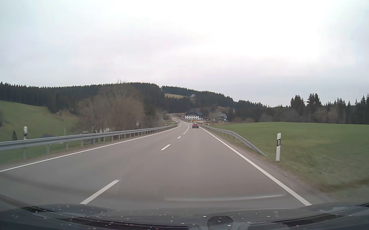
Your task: Follow the waypoints while adhering to traffic rules and regulations
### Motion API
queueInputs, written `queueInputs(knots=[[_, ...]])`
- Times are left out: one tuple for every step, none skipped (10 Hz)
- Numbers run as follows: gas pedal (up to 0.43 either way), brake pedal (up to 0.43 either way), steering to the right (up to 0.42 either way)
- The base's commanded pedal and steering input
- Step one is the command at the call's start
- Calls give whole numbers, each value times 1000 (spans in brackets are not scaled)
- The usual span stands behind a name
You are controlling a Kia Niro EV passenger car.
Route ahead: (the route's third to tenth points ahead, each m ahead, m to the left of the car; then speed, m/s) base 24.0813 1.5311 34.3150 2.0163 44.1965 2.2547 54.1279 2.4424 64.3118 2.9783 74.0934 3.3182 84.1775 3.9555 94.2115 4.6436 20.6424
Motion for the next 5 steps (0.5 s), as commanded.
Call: queueInputs(knots=[[0, 146, -2], [0, 146, -2], [0, 152, -2], [0, 159, -2], [0, 165, -2]])
